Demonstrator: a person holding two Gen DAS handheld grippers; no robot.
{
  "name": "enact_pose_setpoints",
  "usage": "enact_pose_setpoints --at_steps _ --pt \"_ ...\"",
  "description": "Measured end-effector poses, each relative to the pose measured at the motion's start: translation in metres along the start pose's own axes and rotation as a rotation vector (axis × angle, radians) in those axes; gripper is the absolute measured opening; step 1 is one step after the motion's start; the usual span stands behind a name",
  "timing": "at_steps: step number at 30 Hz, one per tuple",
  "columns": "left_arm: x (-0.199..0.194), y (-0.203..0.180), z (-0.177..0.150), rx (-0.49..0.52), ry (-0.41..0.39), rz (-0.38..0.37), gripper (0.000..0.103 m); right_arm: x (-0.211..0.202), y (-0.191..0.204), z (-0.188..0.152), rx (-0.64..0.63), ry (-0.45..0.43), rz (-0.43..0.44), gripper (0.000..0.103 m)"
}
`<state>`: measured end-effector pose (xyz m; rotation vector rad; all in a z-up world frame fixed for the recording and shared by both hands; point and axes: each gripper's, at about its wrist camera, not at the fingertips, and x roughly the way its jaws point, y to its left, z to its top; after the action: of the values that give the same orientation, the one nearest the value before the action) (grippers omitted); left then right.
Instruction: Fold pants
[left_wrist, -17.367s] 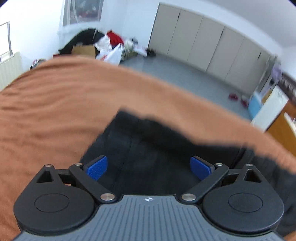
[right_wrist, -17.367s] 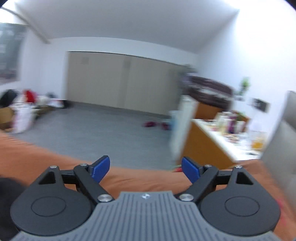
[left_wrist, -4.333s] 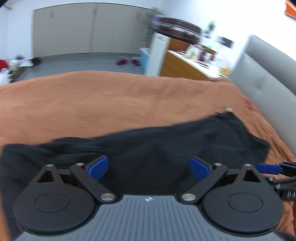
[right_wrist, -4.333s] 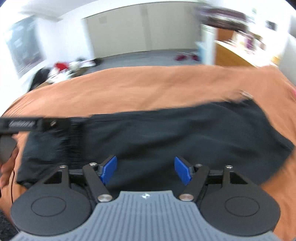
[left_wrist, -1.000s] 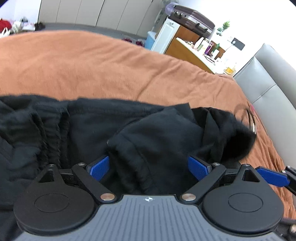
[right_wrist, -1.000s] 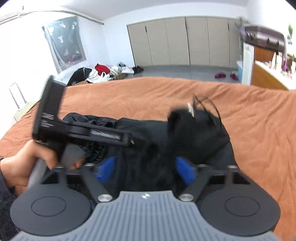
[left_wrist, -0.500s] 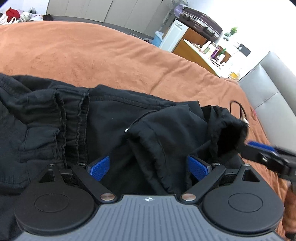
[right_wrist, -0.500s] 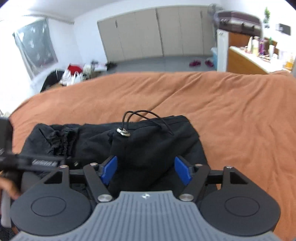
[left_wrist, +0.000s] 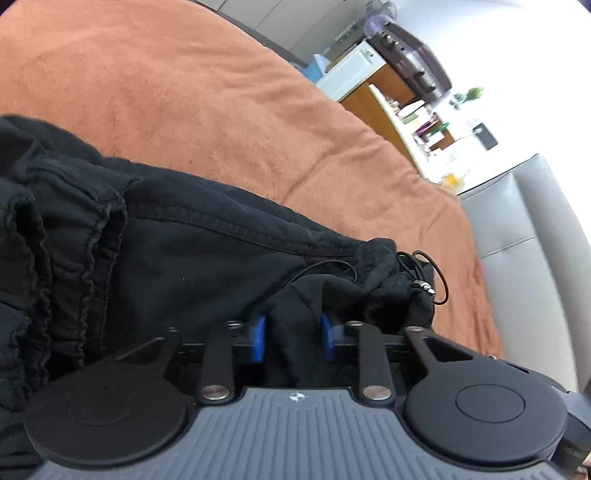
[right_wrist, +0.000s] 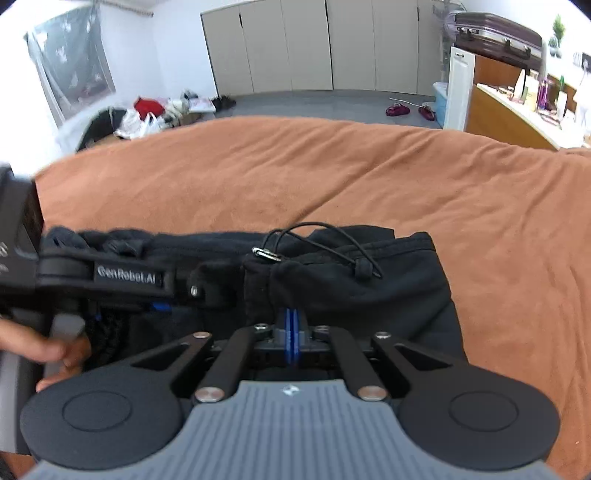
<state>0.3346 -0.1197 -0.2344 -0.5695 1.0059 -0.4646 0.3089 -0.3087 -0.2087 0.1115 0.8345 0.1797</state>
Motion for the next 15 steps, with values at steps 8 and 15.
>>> enact_pose_setpoints --at_steps 8,15 --pt "-0.005 -0.03 0.016 0.139 -0.08 0.006 0.025 -0.023 -0.008 0.006 0.036 -0.099 0.014 0.0" --pt "0.001 -0.051 0.047 0.269 -0.064 0.029 0.025 -0.035 -0.015 0.027 0.104 -0.146 0.056 0.0"
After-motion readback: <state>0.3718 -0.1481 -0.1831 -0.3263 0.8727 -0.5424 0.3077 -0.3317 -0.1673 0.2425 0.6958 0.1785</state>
